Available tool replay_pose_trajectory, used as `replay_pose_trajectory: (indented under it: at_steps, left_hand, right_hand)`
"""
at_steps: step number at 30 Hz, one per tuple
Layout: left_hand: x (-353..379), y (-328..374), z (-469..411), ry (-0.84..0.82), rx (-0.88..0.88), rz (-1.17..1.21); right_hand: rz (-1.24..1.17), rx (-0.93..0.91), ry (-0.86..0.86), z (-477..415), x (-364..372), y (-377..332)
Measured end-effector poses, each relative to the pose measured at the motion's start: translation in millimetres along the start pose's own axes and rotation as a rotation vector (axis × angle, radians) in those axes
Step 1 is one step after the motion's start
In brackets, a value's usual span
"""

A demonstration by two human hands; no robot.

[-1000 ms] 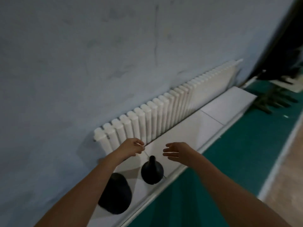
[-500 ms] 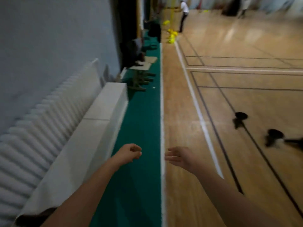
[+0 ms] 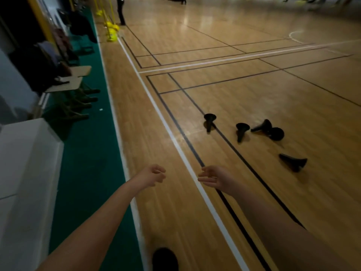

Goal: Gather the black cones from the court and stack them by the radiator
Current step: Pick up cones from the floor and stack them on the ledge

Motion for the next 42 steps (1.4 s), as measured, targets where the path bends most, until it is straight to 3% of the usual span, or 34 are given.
replay_pose_trajectory:
  at_steps: [12, 20, 31, 42]
  left_hand:
    - [-66.9, 168.6, -219.8, -0.05, 0.11, -0.086]
    - [-59.2, 273.1, -330.9, -0.131, 0.135, -0.131]
    - [-9.3, 467.9, -558.2, -0.087, 0.104, -0.149]
    - [-7.7, 549.1, -749.6, -0.079, 0.004, -0.114]
  right_hand:
    - [-0.006, -0.044, 0.176, -187.6, -27.1, -164.2]
    - [-0.054, 0.006, 0.249, -305.1, -81.3, -227.3]
    - [-0.035, 0.034, 0.255, -539.8, -228.2, -363.2]
    - [-0.028, 0.126, 0.161, -742.9, -294.1, -448.4]
Point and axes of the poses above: each hand's wrist, its own z-axis away from the middle knuckle, its own x-axis out of the palm, y = z × x, the point moved 7 cm from there along -z, towards the middle knuckle, and after that the axes turned 6 degrees about -x, right-handed, at the moved point
